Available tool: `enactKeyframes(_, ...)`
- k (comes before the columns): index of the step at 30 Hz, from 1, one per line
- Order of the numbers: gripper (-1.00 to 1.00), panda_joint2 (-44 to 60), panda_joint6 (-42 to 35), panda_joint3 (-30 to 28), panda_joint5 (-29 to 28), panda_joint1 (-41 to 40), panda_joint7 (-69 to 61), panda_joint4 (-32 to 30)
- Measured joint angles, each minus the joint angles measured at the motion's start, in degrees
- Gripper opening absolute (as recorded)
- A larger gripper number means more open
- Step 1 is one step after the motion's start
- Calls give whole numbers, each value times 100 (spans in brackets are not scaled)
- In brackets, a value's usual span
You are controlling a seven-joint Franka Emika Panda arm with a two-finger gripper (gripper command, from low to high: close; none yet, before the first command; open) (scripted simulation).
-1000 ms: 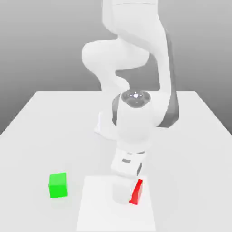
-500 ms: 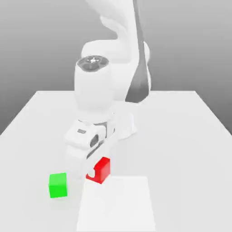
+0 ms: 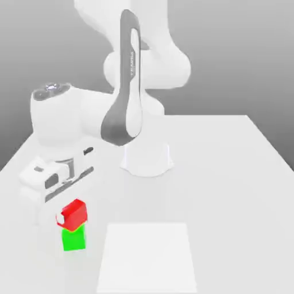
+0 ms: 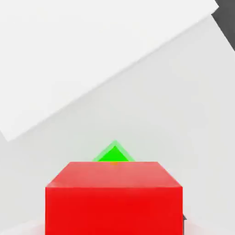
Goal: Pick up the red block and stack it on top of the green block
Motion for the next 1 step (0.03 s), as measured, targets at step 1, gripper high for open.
enactKeyframes(1, 100, 0, 0, 0, 0, 0, 0, 0)
